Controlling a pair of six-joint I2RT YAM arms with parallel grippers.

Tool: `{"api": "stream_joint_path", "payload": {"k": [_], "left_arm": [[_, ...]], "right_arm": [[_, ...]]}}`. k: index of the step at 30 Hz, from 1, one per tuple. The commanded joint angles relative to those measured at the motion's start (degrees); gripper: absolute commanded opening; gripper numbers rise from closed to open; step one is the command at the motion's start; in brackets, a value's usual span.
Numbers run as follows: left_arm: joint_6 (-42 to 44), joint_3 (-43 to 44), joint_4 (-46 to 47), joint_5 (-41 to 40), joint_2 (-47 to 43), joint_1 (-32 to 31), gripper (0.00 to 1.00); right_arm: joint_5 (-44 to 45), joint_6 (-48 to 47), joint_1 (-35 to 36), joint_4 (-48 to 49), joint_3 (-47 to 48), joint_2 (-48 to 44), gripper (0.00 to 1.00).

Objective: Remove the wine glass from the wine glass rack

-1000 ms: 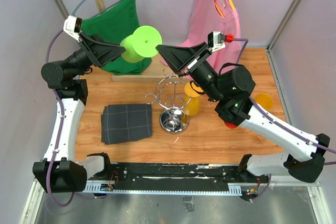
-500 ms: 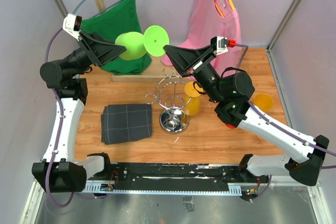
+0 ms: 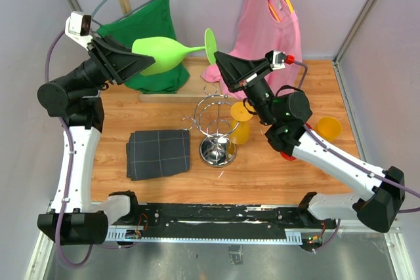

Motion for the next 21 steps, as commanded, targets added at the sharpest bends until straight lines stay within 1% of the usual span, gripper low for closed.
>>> {"api": "stream_joint_path", "payload": {"k": [1,5,6,8,9,10,13,14,17,19,21], "left_arm": [[-0.6,1.7,1.7,0.7,-1.7,-0.7,0.39],[-0.5,1.6,1.7,0.8,-1.9,-0.7,0.11],[-0.3,1.7,1.4,0.8,-1.9,-0.7,0.01],[-0.1,2.1,1.0,0.9,-1.9,-0.7,0.00],[0.3,2.5,1.0,1.0,-1.8,-0.7,0.00],[0.8,3.2,1.0,1.0,-1.8,-0.7,0.00],[2.7,6.4,-0.7,0.9,-0.9,-0.7,0.00],[3.6,7.9,-1.3,0.9,-0.4,-0.7,0.00],[6.4,13.1,-3.1,1.0,1.7,-0.7,0.00],[7.6,17.0,-4.4,1.4,3.6,-0.7,0.00],[8.2,20.5,-5.5,2.7,5.2,-1.0,0.00]], "right_arm": [[-2.2,0.9,-1.1,-0.8,1.1,3.7,0.01],[-3.3,1.9,-1.2,0.2,2.2,5.9,0.01],[-3.7,1.8,-1.3,0.4,2.4,6.0,0.01],[-4.5,1.0,-1.4,0.2,2.4,5.7,0.02],[-4.9,0.3,-1.4,-0.6,2.4,5.1,0.06],[-5.3,-0.8,-1.4,-2.1,2.4,4.3,0.11],[-7.4,-5.5,-1.4,-9.1,3.1,-0.1,0.32],[-8.4,-7.5,-1.4,-11.9,3.4,-1.8,0.35],[-10.8,-14.9,-0.2,-26.8,7.0,-8.2,0.42],[-8.8,-20.6,2.3,-37.9,9.3,-13.2,0.44],[-4.9,-25.6,6.0,-48.0,11.2,-18.0,0.45]]}}
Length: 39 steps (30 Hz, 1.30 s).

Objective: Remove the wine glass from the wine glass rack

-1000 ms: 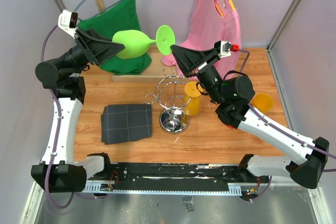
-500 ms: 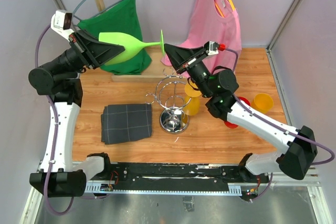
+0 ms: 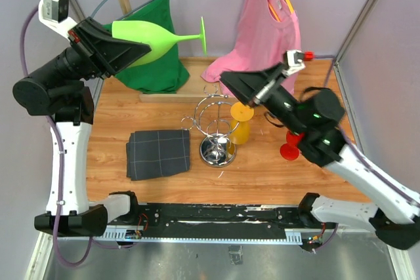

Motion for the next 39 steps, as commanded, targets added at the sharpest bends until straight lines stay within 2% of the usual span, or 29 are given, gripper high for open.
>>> {"api": "stream_joint_path", "payload": {"k": [1,4,7,10,12,13,15,16,19,22,27,31,39], "left_arm": [[4.7,7.5,-3.6,2.0,3.0,-0.8,0.00],[9.1,10.0,-8.7,3.6,4.2,-4.0,0.00],[14.3,12.0,-15.2,3.8,6.0,-7.6,0.00],[19.9,14.6,-21.6,2.6,8.6,-9.0,0.00],[24.1,16.8,-26.7,1.3,10.6,-9.4,0.00],[29.2,20.2,-34.1,-0.3,12.2,-10.2,0.00],[45.7,29.7,-52.9,-5.8,16.3,-13.6,0.00],[51.7,32.7,-58.2,-8.1,18.1,-15.3,0.00],[60.1,34.4,-63.6,-12.6,20.4,-18.9,0.00],[68.2,33.6,-69.0,-17.8,21.2,-24.4,0.00],[83.1,30.3,-77.9,-29.6,20.6,-40.8,0.00],[88.6,30.6,-80.5,-36.0,21.6,-50.4,0.00],[91.2,33.0,-84.7,-35.9,27.8,-59.7,0.00]], "right_arm": [[4.6,-15.8,7.0,-25.4,6.3,-12.1,0.46],[12.0,-18.5,11.0,-35.9,6.9,-20.0,0.48],[17.4,-20.0,11.3,-44.2,7.6,-24.8,0.51],[20.5,-23.0,11.3,-44.4,8.4,-25.5,0.59],[20.6,-25.5,11.3,-44.1,10.5,-23.0,0.68],[20.0,-26.9,11.3,-44.2,12.3,-20.8,0.76],[18.0,-30.4,11.3,-44.5,18.3,-15.8,0.85],[16.6,-32.4,11.3,-44.7,21.1,-13.1,0.89],[16.6,-40.0,11.2,-45.9,31.8,-5.1,0.94],[22.2,-48.9,11.2,-48.7,43.4,1.9,0.99],[35.4,-62.5,11.2,-49.3,54.9,7.8,0.99],[44.6,-70.3,11.2,-45.0,52.7,5.5,0.99],[65.7,-86.4,11.2,-34.8,39.4,-5.4,0.99]]}}
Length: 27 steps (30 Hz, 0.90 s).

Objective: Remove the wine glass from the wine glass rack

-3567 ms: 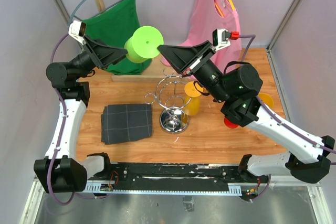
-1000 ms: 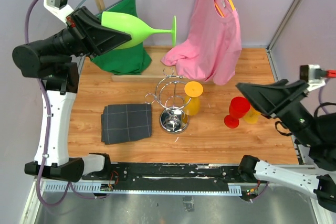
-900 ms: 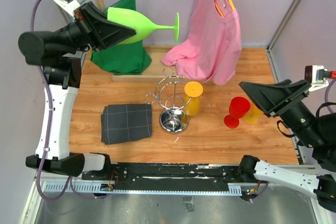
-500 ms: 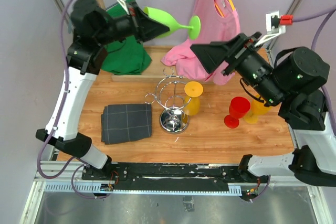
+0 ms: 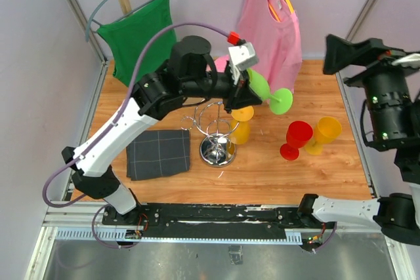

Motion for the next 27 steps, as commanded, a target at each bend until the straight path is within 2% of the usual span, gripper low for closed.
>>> {"api": "stream_joint_path", "payload": {"k": [1,5,10,20,27], "left_arm": [[4.9,3.8,-4.0,-2.1,4.8,-5.4,0.00],[7.3,8.4,-8.2,-3.0,11.0,-10.3,0.00],[9.0,11.1,-10.8,-4.5,15.5,-12.4,0.00],[12.5,8.1,-15.6,-5.6,19.4,-16.5,0.00],[12.9,7.6,-16.5,-7.2,24.7,-18.3,0.00]], "right_arm": [[16.4,-14.3,0.6,7.9,-5.8,-5.2,0.99],[22.8,-18.1,0.6,7.7,-9.2,-8.6,0.99],[25.9,-15.1,0.6,3.1,-12.5,-13.5,0.99],[27.2,-15.7,0.6,1.5,-14.5,-16.3,0.99],[26.2,-8.6,0.7,-4.7,-14.3,-16.7,0.98]]}}
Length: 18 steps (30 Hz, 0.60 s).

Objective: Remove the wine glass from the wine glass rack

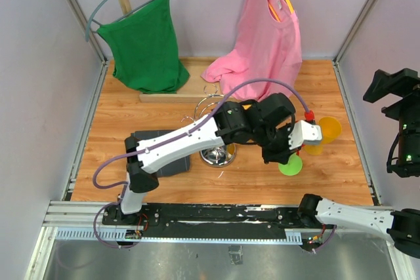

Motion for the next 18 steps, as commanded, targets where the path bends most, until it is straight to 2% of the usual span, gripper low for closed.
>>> {"api": "stream_joint_path", "payload": {"k": [1,10,18], "left_arm": [[1.5,-0.5,-1.3,-2.2,4.4,-0.6,0.00],[3.4,0.0,-2.0,-8.9,10.5,-0.4,0.00],[2.1,1.8,-1.9,-10.9,14.7,1.9,0.00]], "right_arm": [[0.4,5.4,0.7,-5.0,-0.2,-0.5,0.99],[0.4,8.5,0.7,-9.1,-0.4,-1.9,0.98],[-0.4,10.4,0.7,-10.6,-0.3,-3.4,0.98]]}}
